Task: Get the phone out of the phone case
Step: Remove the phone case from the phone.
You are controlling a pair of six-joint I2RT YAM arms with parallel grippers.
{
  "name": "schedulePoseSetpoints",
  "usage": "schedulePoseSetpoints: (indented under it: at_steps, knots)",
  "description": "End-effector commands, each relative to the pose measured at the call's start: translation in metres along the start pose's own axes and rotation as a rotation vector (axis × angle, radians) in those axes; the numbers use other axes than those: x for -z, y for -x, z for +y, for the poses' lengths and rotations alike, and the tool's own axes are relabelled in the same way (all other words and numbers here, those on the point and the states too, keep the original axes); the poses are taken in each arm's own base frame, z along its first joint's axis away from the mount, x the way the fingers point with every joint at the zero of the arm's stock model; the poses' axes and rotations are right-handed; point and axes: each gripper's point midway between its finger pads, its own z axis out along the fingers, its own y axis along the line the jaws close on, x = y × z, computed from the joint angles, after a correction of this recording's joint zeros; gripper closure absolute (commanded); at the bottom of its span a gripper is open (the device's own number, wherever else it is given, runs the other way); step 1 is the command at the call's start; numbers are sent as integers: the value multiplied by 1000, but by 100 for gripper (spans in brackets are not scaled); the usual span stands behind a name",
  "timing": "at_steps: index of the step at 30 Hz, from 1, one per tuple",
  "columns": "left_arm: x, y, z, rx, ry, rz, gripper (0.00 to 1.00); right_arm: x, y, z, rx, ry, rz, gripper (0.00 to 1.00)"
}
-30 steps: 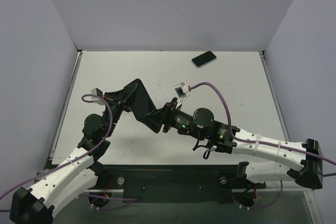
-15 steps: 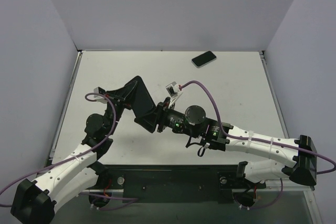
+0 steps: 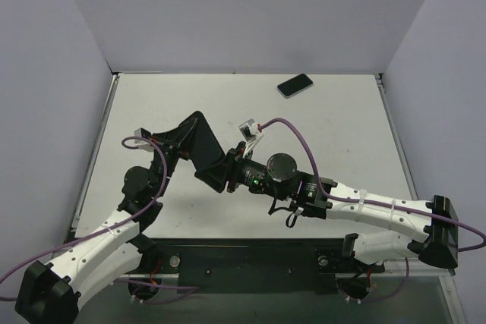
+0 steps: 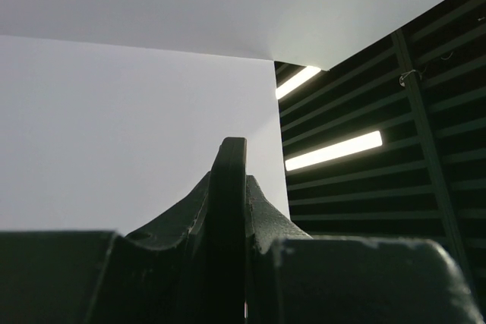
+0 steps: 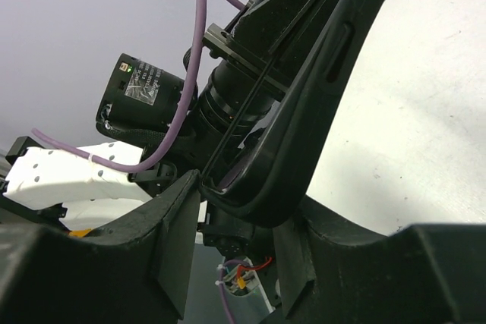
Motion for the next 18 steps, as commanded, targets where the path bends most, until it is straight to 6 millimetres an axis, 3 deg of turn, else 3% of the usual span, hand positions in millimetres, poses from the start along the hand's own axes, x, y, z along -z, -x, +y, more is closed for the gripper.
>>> schedulePoseSetpoints:
  at_steps: [1,11,18]
  knots:
    - [9,-19,-54,64,-180,81,100,3,38,-6,32,-77,-117,64]
    - [10,-24,-61,40,-198,99,100,-2,40,-12,10,-115,-113,69]
    - [12,-34,-71,-66,-229,123,100,-3,47,-23,-70,-150,-133,79]
